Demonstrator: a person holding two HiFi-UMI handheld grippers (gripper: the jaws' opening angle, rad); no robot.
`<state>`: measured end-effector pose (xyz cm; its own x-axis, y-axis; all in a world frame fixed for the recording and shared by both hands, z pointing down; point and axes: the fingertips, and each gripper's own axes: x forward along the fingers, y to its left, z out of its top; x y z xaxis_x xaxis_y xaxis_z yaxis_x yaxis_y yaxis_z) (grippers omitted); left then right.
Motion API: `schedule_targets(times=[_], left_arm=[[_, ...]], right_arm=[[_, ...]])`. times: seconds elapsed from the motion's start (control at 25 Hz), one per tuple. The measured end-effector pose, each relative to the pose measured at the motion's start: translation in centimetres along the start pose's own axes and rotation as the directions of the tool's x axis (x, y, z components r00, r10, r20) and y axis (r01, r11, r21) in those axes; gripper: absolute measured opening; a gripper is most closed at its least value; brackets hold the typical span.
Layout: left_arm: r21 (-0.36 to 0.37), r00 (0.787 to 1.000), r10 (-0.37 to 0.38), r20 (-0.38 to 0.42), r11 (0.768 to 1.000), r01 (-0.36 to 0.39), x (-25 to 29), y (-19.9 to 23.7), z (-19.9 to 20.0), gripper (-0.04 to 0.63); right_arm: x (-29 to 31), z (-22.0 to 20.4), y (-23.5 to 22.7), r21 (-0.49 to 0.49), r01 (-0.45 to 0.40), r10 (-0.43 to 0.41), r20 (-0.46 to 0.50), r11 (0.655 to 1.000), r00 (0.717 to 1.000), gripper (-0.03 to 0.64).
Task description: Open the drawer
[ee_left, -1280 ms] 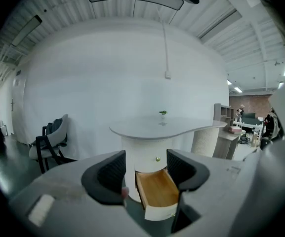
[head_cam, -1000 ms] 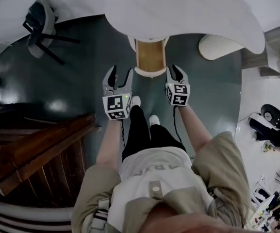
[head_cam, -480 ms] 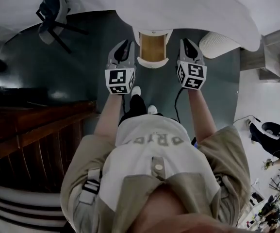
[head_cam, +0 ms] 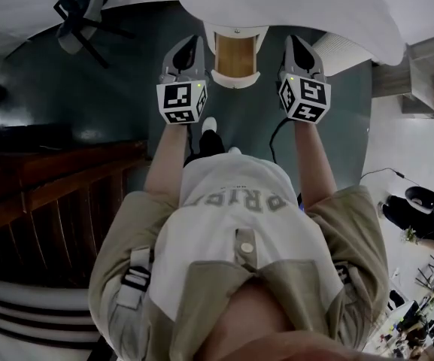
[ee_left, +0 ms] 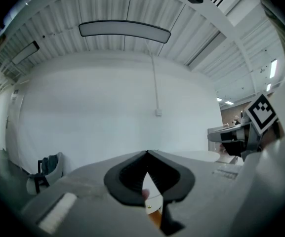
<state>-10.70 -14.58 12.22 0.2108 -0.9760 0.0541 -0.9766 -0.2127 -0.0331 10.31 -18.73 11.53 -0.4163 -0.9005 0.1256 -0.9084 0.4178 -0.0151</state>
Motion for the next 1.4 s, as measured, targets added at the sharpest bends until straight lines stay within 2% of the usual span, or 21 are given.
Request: schedule_targets(times=[0.52,0.68,1.4], left_arm=[[0.038,1.000,-0.003,0.007,0.999,0.003,0.5,-0.3,0.9,0.008],[0.037,1.000,-0.003,0.005,0.999,0.003,0.6,-0.2,0.9,0.008],[0.035,1.000,0.005,-0.005,0.999,-0.004,0.0,0.5,0.5,0.008]], right_arm=[[0.1,0.8,0.2,-0.019,0.001,0.000,0.039,1.000,0.999,0.003],[0.0,1.2,0.2,-0.052,0.012,-0.009,0.050,0.999,0.999,0.002],[-0.3,1.9,1.0,-0.084,-0.006,0.012,0.071,0.996,0.997,0.002]])
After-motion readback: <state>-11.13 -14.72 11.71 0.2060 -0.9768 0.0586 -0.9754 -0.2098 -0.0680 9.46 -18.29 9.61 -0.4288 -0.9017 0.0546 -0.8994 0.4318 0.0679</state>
